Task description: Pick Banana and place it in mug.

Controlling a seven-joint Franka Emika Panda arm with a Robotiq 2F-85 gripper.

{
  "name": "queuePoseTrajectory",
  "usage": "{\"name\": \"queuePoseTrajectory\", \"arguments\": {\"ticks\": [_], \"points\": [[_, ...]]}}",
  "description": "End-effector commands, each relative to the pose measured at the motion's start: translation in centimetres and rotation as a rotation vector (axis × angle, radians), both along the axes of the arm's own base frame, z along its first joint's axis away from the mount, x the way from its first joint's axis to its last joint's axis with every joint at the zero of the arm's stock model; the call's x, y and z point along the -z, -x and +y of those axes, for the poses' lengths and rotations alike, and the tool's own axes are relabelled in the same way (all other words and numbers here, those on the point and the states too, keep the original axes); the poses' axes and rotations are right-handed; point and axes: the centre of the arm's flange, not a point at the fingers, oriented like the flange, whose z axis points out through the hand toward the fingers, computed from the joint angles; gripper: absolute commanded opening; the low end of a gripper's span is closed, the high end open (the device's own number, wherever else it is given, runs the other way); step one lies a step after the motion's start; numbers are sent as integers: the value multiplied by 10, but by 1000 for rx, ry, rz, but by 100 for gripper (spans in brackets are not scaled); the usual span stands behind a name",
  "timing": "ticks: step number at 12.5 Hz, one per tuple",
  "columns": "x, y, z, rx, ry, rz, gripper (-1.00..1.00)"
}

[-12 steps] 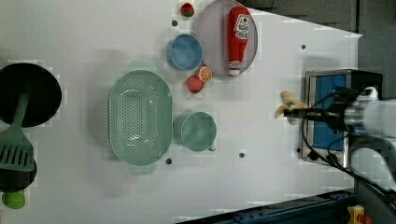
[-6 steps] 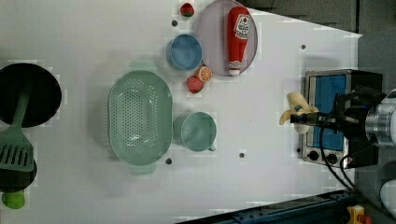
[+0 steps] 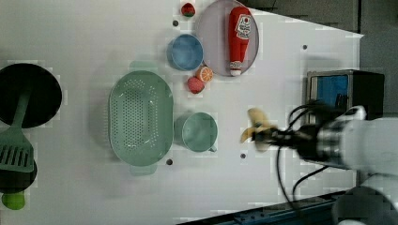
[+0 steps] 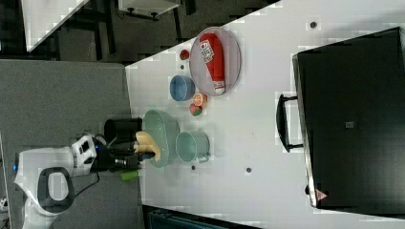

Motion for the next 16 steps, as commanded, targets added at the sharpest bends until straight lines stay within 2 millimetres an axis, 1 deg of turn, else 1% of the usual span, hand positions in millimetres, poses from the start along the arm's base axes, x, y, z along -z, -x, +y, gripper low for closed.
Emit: {"name": "queuePoseTrajectory", "arguments": {"ticks": [1,2,4,5,7,9,11,13,14,15,16], "points": [[35,-3,11,211,-6,39,-40],[49,-5,18,208,-17,37,-40],[79,-7,25,200,-42,30,-40],[92,-7,26,202,-51,28,-32],[113,-4,24,207,-56,36,10],[123,-1,21,210,-55,46,55],[124,-1,21,210,-53,49,98],[122,-2,21,213,-56,43,100],[117,-7,19,220,-63,28,100],[109,-14,13,235,-69,9,100],[99,-23,3,259,-76,-14,100]]}}
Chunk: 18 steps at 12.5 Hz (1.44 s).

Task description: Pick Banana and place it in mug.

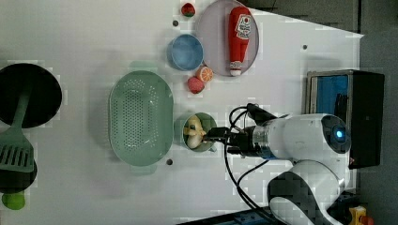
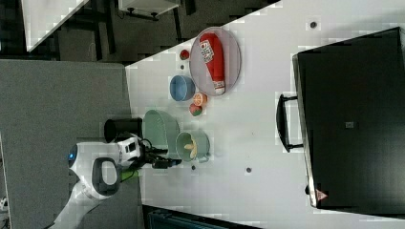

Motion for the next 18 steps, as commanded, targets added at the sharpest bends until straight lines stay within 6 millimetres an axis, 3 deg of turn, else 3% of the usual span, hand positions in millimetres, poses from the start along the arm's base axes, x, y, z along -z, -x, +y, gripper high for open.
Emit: {"name": "queuePoseTrajectory", "arguments": {"ticks": [1,3,6,8,10,13,15,18], "points": [[-52,-41,-41,148,-19,-123,100],[-86,-62,-84,238,-19,-170,100],[-153,-81,-167,379,-9,-225,100],[-203,-81,-219,411,4,-246,100],[-248,-70,-253,462,6,-201,100],[-303,-63,-273,475,42,-171,100],[-320,-55,-275,465,83,-127,100],[-324,-50,-282,476,86,-107,100]]}}
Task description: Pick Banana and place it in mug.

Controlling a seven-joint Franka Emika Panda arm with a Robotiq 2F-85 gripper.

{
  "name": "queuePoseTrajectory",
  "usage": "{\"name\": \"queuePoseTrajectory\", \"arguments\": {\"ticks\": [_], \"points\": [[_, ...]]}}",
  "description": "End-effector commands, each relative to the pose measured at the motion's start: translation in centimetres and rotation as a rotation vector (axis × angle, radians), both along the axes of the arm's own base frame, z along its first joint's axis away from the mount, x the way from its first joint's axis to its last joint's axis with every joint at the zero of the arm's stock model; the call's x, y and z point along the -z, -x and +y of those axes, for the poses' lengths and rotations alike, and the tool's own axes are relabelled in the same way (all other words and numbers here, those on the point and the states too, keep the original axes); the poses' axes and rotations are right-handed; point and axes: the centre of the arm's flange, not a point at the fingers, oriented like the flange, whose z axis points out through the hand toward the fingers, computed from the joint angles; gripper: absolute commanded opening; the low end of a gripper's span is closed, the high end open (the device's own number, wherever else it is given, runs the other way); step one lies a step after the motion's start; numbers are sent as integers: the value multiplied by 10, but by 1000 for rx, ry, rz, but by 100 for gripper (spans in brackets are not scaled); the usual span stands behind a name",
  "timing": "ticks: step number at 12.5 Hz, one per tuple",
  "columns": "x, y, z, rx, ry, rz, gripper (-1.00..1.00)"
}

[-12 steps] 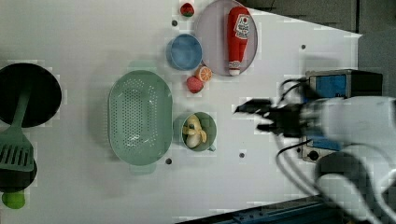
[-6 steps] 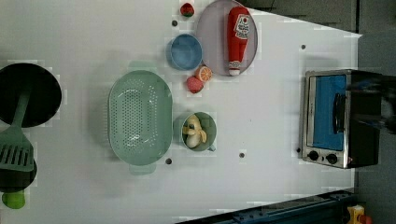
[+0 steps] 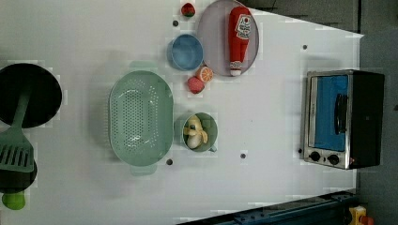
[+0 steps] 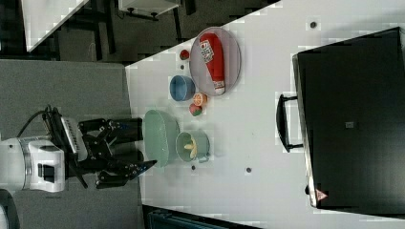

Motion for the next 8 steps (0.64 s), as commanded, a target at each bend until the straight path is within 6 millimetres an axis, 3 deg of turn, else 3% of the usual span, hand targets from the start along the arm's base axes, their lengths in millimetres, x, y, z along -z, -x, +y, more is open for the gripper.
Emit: {"name": "queuePoseTrajectory", "arguments": {"ticks": [1,8], "points": [[4,-7,34,-83,11,15,100],[11,-9,34,-84,9,29,100]]}}
